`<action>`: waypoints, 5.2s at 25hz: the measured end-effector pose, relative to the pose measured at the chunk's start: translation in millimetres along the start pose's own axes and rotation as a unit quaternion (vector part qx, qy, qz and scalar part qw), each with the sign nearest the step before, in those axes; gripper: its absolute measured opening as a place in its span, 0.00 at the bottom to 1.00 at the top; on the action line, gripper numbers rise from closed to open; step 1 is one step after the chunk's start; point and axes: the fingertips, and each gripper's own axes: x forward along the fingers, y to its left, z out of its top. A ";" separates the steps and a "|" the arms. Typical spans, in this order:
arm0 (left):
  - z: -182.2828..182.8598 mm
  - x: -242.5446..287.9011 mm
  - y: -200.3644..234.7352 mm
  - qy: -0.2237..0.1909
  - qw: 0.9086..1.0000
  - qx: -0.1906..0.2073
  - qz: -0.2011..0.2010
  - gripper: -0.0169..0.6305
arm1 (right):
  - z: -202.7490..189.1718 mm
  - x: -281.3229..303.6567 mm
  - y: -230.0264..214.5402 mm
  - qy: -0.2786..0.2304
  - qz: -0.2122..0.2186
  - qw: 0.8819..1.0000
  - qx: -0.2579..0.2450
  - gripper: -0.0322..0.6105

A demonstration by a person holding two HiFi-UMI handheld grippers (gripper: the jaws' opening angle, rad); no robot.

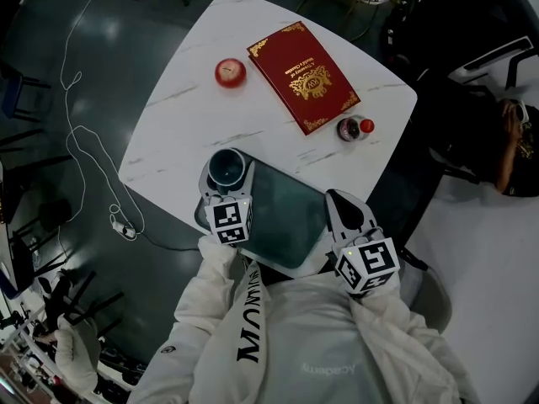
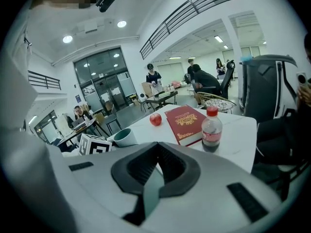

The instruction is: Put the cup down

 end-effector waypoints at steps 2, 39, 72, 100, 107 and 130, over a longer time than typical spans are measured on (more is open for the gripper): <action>-2.8 -0.7 0.2 0.007 1.000 0.002 -0.002 0.62 | 0.0 -6.1 1.4 -0.003 -0.004 1.000 0.001 0.06; -5.0 -200.4 4.3 -0.032 0.998 0.037 -0.028 0.62 | -37.0 -132.7 129.6 -0.096 -0.002 0.995 -0.013 0.06; -11.0 -364.2 -27.0 -0.099 0.989 0.055 -0.099 0.29 | -64.6 -192.7 238.5 -0.154 0.028 0.987 -0.038 0.06; -1.5 -424.2 -25.3 -0.127 0.990 0.055 -0.041 0.04 | -62.6 -212.4 271.6 -0.148 0.076 0.982 -0.091 0.06; 20.9 -417.6 -58.7 -0.132 0.989 0.060 -0.041 0.04 | -41.3 -217.3 257.7 -0.157 0.094 0.979 -0.088 0.06; 58.8 -387.2 -97.5 -0.141 0.986 0.070 -0.055 0.04 | -19.2 -216.2 212.2 -0.176 0.098 0.976 -0.077 0.06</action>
